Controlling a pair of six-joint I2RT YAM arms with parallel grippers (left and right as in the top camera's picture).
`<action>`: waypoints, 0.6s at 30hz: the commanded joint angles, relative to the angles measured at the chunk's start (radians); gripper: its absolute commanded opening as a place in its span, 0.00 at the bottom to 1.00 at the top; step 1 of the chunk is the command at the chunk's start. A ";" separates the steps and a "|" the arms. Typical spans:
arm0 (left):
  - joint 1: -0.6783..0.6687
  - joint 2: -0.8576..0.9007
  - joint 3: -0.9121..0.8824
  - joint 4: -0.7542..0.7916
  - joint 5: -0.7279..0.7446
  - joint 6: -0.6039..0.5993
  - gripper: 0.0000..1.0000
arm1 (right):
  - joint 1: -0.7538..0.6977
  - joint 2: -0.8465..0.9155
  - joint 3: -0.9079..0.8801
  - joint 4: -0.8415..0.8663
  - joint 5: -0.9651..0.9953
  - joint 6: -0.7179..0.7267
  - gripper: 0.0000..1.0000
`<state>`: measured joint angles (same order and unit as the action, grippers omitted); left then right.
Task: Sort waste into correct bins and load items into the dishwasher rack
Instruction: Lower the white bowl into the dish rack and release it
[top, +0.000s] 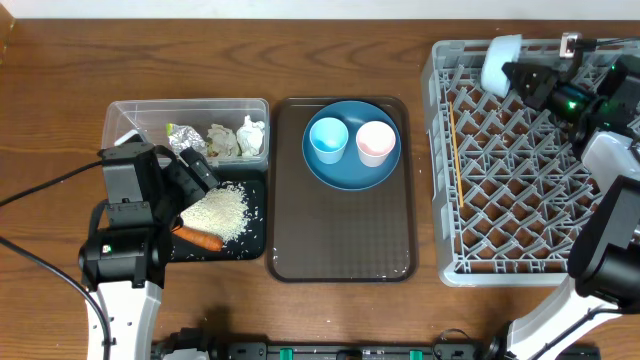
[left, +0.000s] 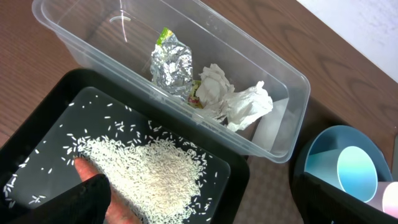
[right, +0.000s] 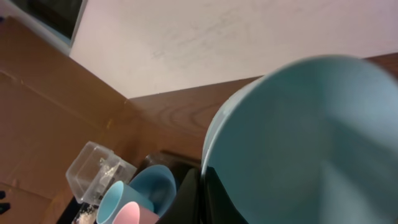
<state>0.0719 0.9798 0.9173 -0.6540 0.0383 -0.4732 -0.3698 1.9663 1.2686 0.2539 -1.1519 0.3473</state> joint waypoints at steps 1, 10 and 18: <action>0.006 0.000 0.018 0.000 -0.005 0.009 0.95 | -0.009 0.013 0.012 0.005 -0.034 -0.032 0.01; 0.005 0.000 0.018 0.000 -0.005 0.009 0.95 | -0.010 0.016 0.012 0.016 -0.023 -0.069 0.01; 0.005 0.000 0.018 0.000 -0.005 0.009 0.95 | -0.010 0.016 0.012 0.046 -0.017 -0.117 0.01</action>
<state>0.0723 0.9798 0.9173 -0.6540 0.0383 -0.4736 -0.3702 1.9705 1.2686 0.2939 -1.1595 0.2768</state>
